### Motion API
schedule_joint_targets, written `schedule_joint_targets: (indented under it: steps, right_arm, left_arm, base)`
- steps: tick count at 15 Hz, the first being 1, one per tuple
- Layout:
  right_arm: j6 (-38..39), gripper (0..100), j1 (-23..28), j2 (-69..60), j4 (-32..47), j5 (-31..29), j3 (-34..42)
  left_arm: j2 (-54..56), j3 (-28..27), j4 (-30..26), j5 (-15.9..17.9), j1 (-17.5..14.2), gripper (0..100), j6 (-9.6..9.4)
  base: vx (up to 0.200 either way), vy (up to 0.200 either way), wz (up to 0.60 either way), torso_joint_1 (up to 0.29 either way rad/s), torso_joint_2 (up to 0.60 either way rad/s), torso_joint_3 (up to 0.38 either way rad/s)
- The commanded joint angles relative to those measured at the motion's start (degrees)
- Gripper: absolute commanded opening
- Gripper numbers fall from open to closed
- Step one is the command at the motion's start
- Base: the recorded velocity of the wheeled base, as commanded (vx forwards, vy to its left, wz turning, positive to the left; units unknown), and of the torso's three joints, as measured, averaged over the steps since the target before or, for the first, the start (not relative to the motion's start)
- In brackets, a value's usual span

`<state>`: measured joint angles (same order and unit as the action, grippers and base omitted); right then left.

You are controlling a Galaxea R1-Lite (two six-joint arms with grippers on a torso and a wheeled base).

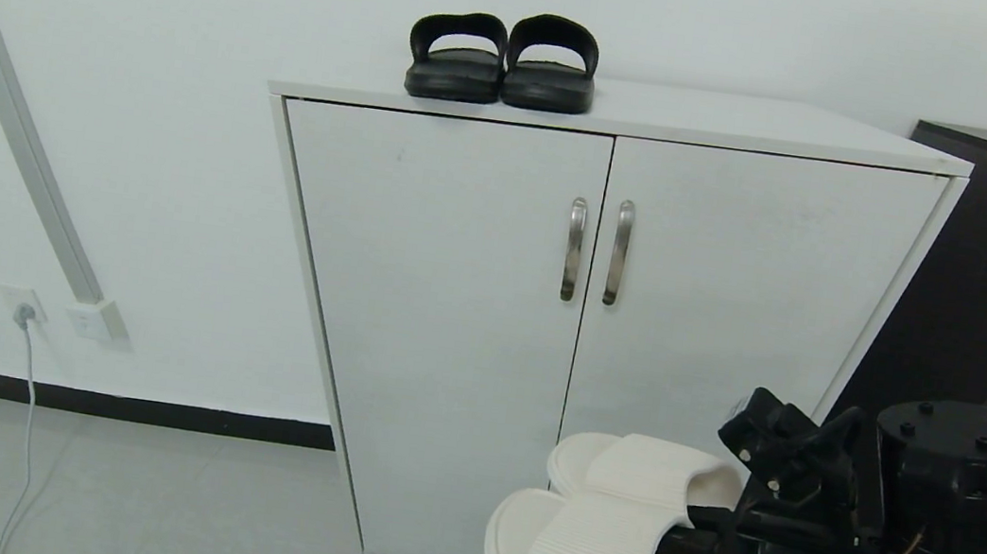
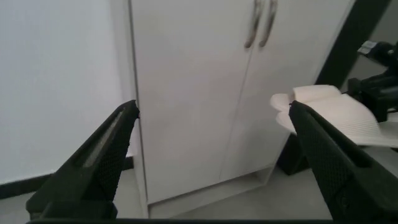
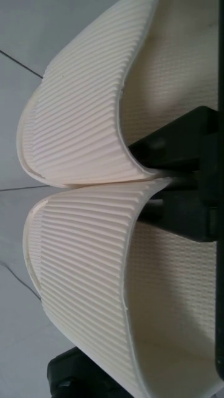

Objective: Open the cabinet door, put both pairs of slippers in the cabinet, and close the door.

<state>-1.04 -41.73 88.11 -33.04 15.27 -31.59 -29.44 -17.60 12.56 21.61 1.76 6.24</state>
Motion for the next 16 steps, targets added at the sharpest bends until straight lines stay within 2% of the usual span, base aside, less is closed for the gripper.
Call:
schedule_joint_targets:
  steps: [1, 4, 6, 7, 8, 9, 11, 13, 14, 16]
  right_arm:
    - [0.0, 0, -0.2, 0.0, 0.0, 0.0, 0.1]
    - [0.1, 0, -0.3, 0.2, -0.1, 0.1, -0.2]
    - [0.1, 0, -0.6, 0.2, -0.1, 0.1, -0.1]
    - [0.1, 0, -0.7, 0.0, 0.0, 0.1, 0.1]
    - [0.2, 0, -0.7, 0.1, 0.0, 0.1, 0.2]
    - [0.1, 0, -1.0, 0.3, -0.1, 0.1, 0.1]
    - [0.2, 0, -1.3, -0.1, -0.1, -0.1, 0.0]
    - [0.2, 0, -1.3, -0.9, 0.0, -0.2, 0.3]
    - [0.7, 0, -1.1, -1.1, 0.0, -0.2, 0.6]
    - [0.8, 0, -1.0, -0.8, 0.0, -0.1, 0.6]
  left_arm:
    - [-16.6, -3.1, 7.7, 2.9, 4.4, 100, 0.09]
    - [-28.0, -9.8, 12.2, 0.4, 12.0, 100, 0.35]
    - [-33.8, -12.8, 16.0, -3.7, 16.2, 100, 0.70]
    - [-38.3, -14.9, 20.4, -7.1, 21.1, 100, 0.70]
    - [-39.9, -15.7, 21.8, -7.6, 23.1, 100, 0.70]
    - [-43.0, -18.8, 22.1, -8.6, 27.2, 100, 0.61]
    - [-48.3, -23.4, 22.1, -10.6, 32.3, 100, 0.53]
    - [-52.2, -27.0, 22.1, -10.6, 34.5, 100, 0.53]
    - [-57.0, -31.0, 21.9, -10.7, 35.6, 100, 0.79]
    - [-62.4, -35.9, 21.9, -9.8, 35.9, 100, 0.70]
  base:
    - [0.000, 0.000, 0.00, 0.000, 0.00, 0.000]
    - [0.000, 0.000, 0.00, 0.000, 0.00, 0.000]
    - [0.000, 0.000, 0.00, 0.000, 0.00, 0.000]
    - [0.000, 0.000, 0.00, 0.000, 0.00, 0.000]
    - [0.000, 0.000, 0.00, 0.000, 0.00, 0.000]
    - [0.000, 0.000, 0.00, 0.000, 0.00, 0.000]
    - [0.000, 0.000, 0.00, 0.000, 0.00, 0.000]
    - [0.000, 0.000, 0.00, 0.000, 0.00, 0.000]
    - [0.000, 0.000, 0.00, 0.000, 0.00, 0.000]
    - [0.000, 0.000, 0.00, 0.000, 0.00, 0.000]
